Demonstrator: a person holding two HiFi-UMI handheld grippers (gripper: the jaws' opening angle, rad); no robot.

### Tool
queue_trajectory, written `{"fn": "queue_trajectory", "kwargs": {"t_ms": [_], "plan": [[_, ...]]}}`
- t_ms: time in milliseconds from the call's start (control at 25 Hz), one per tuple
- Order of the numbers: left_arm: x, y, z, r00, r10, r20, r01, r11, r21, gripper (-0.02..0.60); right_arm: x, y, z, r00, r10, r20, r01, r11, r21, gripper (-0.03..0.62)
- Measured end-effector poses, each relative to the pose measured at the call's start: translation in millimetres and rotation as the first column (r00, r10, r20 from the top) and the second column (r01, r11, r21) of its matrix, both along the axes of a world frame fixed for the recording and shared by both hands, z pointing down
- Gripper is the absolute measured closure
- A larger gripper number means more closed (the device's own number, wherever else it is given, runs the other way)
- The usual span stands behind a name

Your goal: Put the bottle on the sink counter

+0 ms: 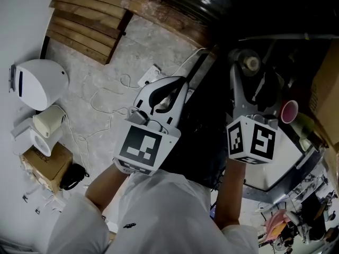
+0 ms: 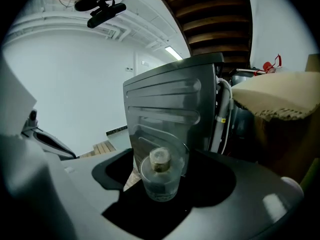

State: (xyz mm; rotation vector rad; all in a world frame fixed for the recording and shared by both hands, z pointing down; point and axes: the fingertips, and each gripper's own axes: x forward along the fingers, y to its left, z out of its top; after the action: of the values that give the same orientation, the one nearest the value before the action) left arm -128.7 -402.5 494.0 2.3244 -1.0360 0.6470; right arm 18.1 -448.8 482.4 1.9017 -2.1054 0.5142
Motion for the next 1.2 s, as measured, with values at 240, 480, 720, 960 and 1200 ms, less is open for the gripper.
{"fn": "queue_trajectory", "kwargs": {"t_ms": [240,480,720,960,1200], "plan": [[1.2,13.0,-19.2,1.000,0.008,0.000,-0.008,0.999,0.034,0.575,8.4,18.4,-21.8,1.000,-0.010,-0.007,0.010,1.000,0.017,0.241],[1.9,30.0,-46.1,1.000,0.004,-0.007,-0.004,0.998,0.066,0.575,14.5,43.9,-46.1,0.999,-0.031,-0.018,0.031,0.999,0.031,0.286],[-1.5,52.5,-70.5,1.000,-0.004,0.003,0.003,0.995,0.101,0.575,20.5,74.5,-70.4,0.999,-0.046,-0.016,0.047,0.998,0.052,0.416],[-3.7,73.5,-97.7,1.000,-0.029,0.003,0.028,0.988,0.154,0.575,33.3,105.8,-91.4,0.999,-0.042,-0.023,0.043,0.996,0.075,0.491],[-9.0,101.9,-119.1,0.995,-0.098,-0.003,0.097,0.981,0.169,0.575,40.2,139.8,-109.4,0.997,-0.076,-0.019,0.077,0.994,0.073,0.536]]}}
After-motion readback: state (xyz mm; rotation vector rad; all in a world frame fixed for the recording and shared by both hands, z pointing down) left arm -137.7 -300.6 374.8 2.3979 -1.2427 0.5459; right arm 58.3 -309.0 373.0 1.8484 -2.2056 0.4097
